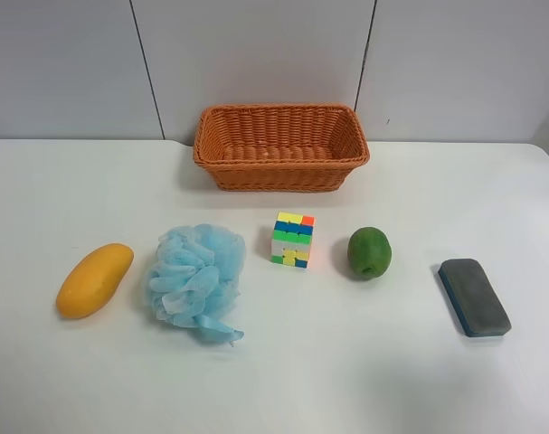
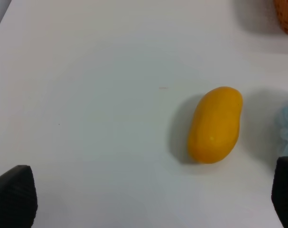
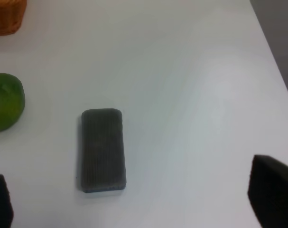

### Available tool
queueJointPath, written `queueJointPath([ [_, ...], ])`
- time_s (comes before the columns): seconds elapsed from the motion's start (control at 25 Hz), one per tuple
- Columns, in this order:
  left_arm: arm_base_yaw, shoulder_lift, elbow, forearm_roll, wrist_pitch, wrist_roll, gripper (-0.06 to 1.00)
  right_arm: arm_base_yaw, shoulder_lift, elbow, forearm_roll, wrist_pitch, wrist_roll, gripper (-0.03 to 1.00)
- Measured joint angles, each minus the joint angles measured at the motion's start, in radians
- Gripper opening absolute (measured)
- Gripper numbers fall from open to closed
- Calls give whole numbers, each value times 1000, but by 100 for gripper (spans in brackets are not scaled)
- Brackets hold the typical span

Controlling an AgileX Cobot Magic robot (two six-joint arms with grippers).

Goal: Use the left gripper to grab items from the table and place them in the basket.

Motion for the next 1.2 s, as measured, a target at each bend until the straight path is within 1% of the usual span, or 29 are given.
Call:
queueJointPath([
  [0.56, 0, 0, -2, -3, -5, 0, 99, 0, 0, 0, 0, 0, 0, 99],
  [0.68, 0, 33, -48, -19, -31, 4, 99, 0, 0, 0, 0, 0, 0, 99],
  [0.84, 0, 191, -164, -30, -53, 43, 99, 0, 0, 0, 0, 0, 0, 99],
  [0.96, 0, 372, -268, -54, -65, 70, 99, 0, 0, 0, 0, 0, 0, 99],
  [1.04, 0, 486, -342, -94, -68, 107, 99, 0, 0, 0, 0, 0, 0, 99],
  [1.2, 0, 703, -453, -219, -76, 228, 99, 0, 0, 0, 0, 0, 0, 99],
])
